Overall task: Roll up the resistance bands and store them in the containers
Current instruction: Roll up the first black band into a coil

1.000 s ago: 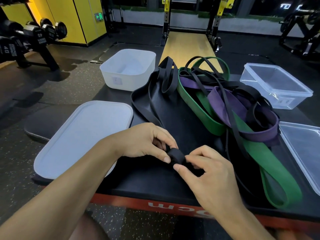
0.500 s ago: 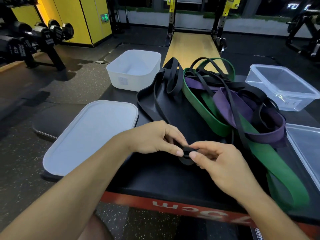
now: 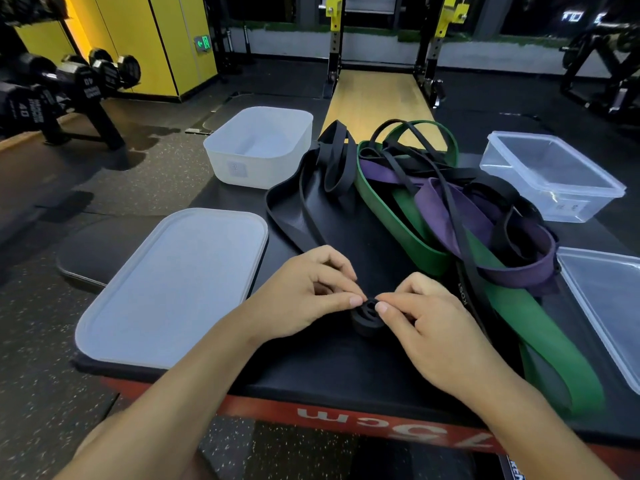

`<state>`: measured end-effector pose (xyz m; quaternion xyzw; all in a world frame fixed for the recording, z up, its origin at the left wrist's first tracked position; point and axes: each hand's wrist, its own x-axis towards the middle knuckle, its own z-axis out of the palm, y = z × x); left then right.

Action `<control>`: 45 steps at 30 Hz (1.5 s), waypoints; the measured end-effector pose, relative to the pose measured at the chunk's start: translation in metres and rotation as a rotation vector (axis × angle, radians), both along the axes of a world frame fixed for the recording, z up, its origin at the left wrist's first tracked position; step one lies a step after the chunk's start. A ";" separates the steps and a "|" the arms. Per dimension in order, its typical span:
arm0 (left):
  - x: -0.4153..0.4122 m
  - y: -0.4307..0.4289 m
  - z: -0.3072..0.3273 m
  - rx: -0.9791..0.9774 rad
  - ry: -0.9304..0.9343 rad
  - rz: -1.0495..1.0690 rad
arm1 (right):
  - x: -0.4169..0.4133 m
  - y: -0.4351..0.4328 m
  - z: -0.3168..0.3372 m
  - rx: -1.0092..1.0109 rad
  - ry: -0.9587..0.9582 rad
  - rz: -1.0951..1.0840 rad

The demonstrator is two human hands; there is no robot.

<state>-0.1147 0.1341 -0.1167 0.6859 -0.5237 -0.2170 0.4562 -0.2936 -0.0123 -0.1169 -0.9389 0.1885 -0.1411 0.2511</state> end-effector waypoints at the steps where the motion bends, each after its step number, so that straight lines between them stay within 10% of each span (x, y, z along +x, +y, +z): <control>1: -0.001 0.001 -0.001 -0.018 -0.047 0.006 | 0.000 0.001 0.000 -0.055 0.006 0.017; 12: -0.007 0.011 -0.005 -0.139 -0.603 -0.031 | -0.006 0.011 -0.009 -0.203 0.000 0.072; 27: -0.014 0.016 -0.005 -0.028 0.063 0.268 | 0.006 0.001 -0.013 -0.021 -0.086 0.107; 45: -0.022 0.019 -0.005 -0.037 -0.086 0.227 | 0.007 -0.011 -0.011 0.175 -0.045 0.161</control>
